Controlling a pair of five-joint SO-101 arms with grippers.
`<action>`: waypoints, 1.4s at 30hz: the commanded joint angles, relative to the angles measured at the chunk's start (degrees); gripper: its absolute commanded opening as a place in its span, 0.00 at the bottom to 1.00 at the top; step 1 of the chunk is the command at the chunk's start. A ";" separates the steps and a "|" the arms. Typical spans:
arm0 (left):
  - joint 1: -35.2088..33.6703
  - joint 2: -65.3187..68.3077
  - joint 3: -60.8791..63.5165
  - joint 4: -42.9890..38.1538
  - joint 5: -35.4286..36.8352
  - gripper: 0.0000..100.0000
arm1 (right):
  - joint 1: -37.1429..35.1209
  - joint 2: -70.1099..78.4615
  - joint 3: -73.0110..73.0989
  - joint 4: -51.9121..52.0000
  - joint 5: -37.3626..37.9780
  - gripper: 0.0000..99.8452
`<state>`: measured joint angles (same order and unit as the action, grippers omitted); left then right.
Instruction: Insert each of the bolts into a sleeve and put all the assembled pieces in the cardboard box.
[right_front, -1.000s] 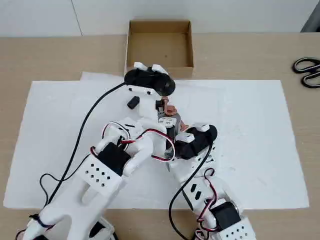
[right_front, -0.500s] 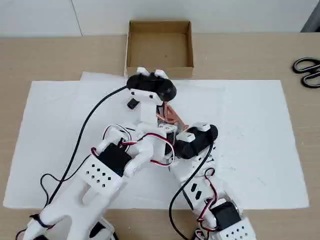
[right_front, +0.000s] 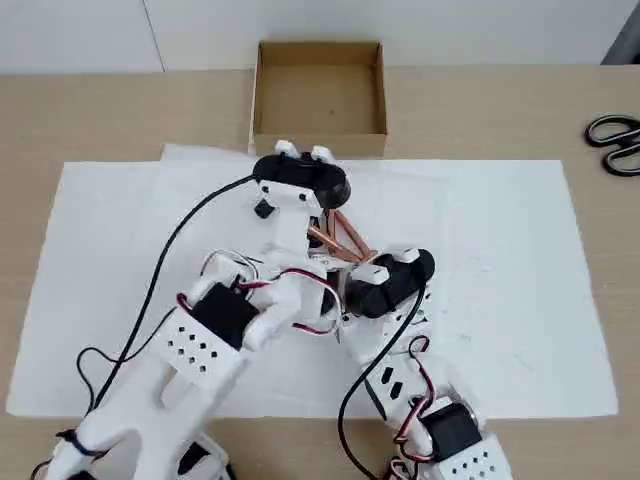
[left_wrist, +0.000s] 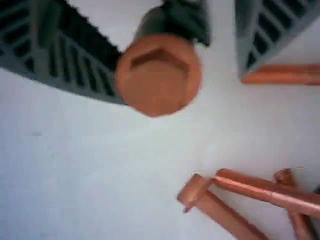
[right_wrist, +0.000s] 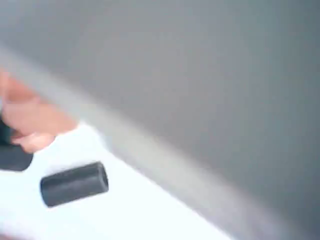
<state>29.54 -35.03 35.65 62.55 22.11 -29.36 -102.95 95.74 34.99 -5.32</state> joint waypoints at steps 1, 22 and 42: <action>-10.02 -0.70 -7.43 5.89 -8.70 0.28 | 0.04 -1.10 -0.79 -1.45 0.53 0.00; -42.37 -0.62 -10.15 18.20 -18.99 0.28 | 11.47 33.10 -42.99 -0.92 4.84 0.00; -48.35 -0.62 -8.84 18.81 -19.08 0.28 | 16.75 129.36 -133.45 -1.27 4.57 0.00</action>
<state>-18.46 -35.03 27.12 81.01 3.30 -13.45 19.34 -25.05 34.99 -1.10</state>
